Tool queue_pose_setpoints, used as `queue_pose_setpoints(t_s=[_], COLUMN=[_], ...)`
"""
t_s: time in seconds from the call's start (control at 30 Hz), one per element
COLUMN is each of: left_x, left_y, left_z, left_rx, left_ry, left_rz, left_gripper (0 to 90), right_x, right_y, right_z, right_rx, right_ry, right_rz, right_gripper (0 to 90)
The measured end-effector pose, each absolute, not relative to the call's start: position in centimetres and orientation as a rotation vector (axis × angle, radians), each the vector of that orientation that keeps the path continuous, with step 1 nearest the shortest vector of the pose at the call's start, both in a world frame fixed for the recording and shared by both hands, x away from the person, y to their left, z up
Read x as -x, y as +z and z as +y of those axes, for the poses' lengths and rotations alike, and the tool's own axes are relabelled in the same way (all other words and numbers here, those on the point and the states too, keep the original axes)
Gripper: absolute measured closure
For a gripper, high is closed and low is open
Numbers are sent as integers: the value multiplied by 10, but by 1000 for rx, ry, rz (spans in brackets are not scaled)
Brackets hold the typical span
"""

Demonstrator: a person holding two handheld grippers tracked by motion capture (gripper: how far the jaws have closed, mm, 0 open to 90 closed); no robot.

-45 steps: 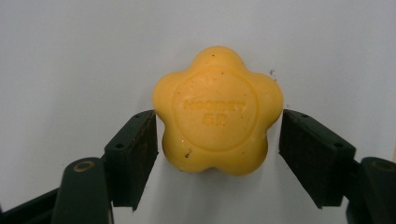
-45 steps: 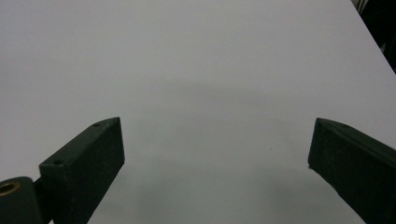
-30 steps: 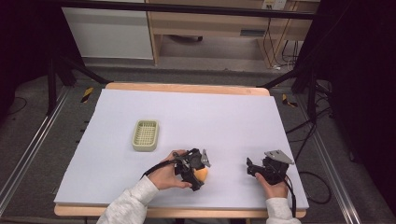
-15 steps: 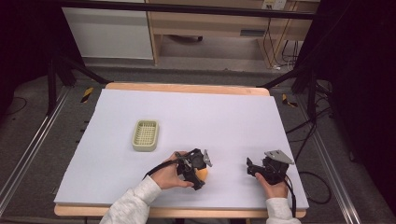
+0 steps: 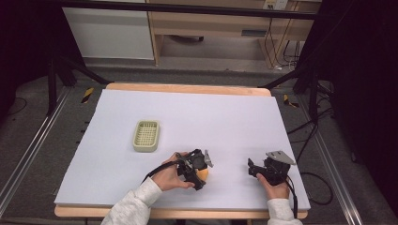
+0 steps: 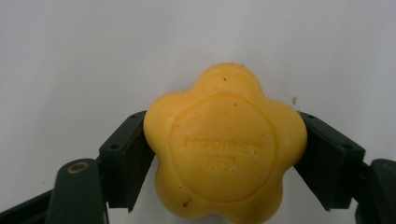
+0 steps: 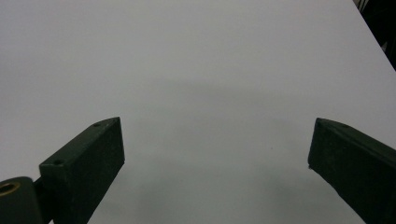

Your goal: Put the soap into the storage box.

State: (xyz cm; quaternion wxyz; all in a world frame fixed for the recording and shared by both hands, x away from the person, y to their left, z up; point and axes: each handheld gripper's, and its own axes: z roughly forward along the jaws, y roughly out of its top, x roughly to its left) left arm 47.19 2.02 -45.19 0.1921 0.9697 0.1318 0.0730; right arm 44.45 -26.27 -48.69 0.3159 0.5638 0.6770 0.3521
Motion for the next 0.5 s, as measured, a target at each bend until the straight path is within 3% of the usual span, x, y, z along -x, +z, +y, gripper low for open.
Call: queue_pose_setpoints(t_s=[0.5], left_x=[-473], left_y=[-428], left_z=[41], left_rx=[-2695], left_ry=[221], left_rz=[413], left_gripper=[249], right_x=[-445], right_y=[-487], right_z=[-263], right_rx=[-1485], right_ry=[927], right_rz=[1783], right_gripper=[42])
